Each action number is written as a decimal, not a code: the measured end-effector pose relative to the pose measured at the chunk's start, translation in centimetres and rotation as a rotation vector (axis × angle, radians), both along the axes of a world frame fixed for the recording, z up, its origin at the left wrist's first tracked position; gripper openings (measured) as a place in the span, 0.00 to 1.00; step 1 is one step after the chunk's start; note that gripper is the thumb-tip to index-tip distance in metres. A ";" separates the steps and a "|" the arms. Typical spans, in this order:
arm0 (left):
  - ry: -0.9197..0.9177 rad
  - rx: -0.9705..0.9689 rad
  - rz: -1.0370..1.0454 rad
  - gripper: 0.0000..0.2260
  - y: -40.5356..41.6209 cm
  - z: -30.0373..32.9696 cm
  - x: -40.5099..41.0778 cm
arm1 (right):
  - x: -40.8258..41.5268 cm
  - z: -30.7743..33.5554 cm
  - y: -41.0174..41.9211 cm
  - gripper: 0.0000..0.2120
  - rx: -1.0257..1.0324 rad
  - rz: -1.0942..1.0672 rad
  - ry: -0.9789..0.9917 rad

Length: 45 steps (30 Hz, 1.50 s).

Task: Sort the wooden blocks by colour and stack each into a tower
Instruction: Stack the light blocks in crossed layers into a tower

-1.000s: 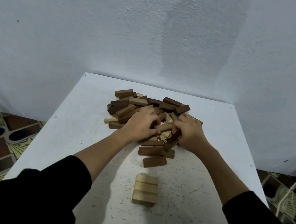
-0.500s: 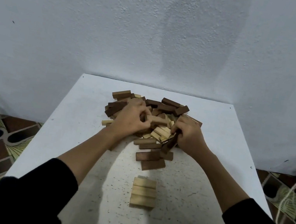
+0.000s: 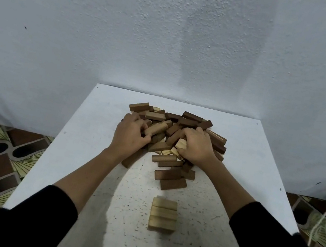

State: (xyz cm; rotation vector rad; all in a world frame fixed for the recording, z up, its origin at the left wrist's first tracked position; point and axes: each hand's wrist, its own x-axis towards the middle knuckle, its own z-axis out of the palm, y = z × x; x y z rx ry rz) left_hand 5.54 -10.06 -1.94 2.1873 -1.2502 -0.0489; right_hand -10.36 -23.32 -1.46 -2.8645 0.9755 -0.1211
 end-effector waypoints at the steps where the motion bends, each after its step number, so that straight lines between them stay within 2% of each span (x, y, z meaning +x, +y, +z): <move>1: 0.014 0.004 0.007 0.07 0.2 0.0 0.0 | -0.1 0.3 0.1 0.16 0.031 -0.017 -0.054; 5: 0.092 -0.035 0.062 0.04 1.0 -0.2 0.5 | -0.8 2.3 -0.2 0.19 0.328 -0.139 -0.459; 8: 0.120 -0.046 0.082 0.04 1.6 -0.5 0.8 | -1.9 3.5 -0.8 0.16 0.456 -0.198 -0.554; 11: 0.135 -0.051 0.076 0.04 1.9 -0.7 0.7 | -2.6 3.8 -1.5 0.12 0.484 -0.233 -0.510; 14: 0.129 -0.052 0.074 0.04 1.8 -0.7 0.3 | -2.7 3.9 -1.7 0.08 0.418 -0.260 -0.431; 21: 0.009 -0.027 -0.076 0.07 1.7 -1.2 -1.6 | -1.9 3.1 -2.2 0.10 0.353 -0.199 -0.310; 25: -0.057 -0.039 -0.135 0.08 1.4 -1.6 -2.3 | -0.6 3.5 -2.2 0.05 0.207 -0.203 -0.083; 27: -0.096 -0.053 -0.184 0.07 1.2 -1.8 -2.5 | -0.2 3.8 -1.9 0.10 0.122 -0.196 0.044; 32: -0.110 -0.059 -0.209 0.06 1.2 -2.1 -2.8 | 0.6 3.8 -1.2 0.14 0.019 -0.202 0.183; 45: -0.037 -0.069 -0.186 0.06 2.4 -2.5 -3.0 | 1.6 3.7 -0.4 0.14 0.073 -0.326 0.166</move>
